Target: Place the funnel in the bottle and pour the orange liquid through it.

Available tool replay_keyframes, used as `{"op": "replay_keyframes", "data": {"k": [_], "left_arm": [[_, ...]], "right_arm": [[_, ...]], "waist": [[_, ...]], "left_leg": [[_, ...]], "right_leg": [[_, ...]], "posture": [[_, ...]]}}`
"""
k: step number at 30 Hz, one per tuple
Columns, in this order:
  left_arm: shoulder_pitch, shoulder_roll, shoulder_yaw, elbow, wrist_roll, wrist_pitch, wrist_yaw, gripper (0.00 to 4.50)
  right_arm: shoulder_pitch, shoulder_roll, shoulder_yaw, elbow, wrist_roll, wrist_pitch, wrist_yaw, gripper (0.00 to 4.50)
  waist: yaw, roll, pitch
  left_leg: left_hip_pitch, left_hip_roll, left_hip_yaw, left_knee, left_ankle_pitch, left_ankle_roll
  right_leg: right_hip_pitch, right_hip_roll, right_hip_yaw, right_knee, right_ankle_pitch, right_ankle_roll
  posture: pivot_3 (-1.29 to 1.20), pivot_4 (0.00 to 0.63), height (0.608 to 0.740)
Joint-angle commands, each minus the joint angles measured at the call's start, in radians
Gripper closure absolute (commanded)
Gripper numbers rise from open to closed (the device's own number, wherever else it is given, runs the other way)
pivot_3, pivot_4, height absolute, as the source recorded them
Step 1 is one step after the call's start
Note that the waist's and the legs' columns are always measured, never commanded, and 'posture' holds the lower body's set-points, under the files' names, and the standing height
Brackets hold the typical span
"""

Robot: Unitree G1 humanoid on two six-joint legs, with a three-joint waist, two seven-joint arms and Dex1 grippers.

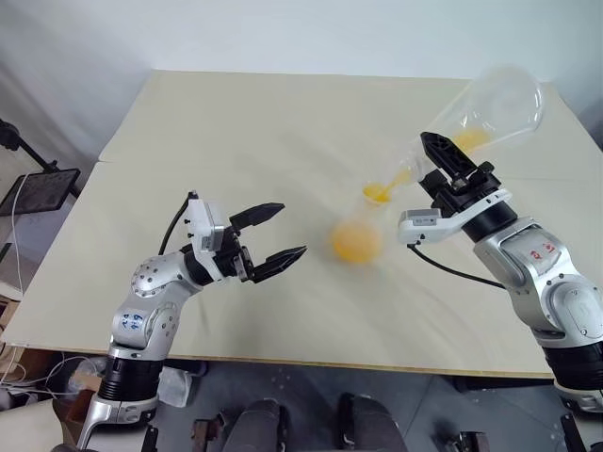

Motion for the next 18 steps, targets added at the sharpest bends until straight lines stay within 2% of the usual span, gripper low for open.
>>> {"op": "replay_keyframes", "data": {"k": [1, 18], "left_arm": [[-0.002, 0.003, 0.016, -0.035, -0.001, -0.013, 0.004, 0.00], [0.022, 0.003, 0.013, -0.056, -0.006, -0.005, 0.021, 0.00]], "right_arm": [[-0.023, -0.005, -0.023, -0.025, -0.003, -0.005, -0.023, 2.08], [-0.031, -0.010, -0.015, -0.014, -0.026, -0.017, -0.028, 2.08]], "waist": [[0.000, 0.000, 0.000], [0.000, 0.000, 0.000]], "left_leg": [[0.000, 0.000, 0.000, 0.000, 0.000, 0.000], [0.000, 0.000, 0.000, 0.000, 0.000, 0.000]], "right_leg": [[0.000, 0.000, 0.000, 0.000, 0.000, 0.000], [0.000, 0.000, 0.000, 0.000, 0.000, 0.000]], "posture": [[0.00, 0.150, 0.740], [0.00, 0.150, 0.740]]}}
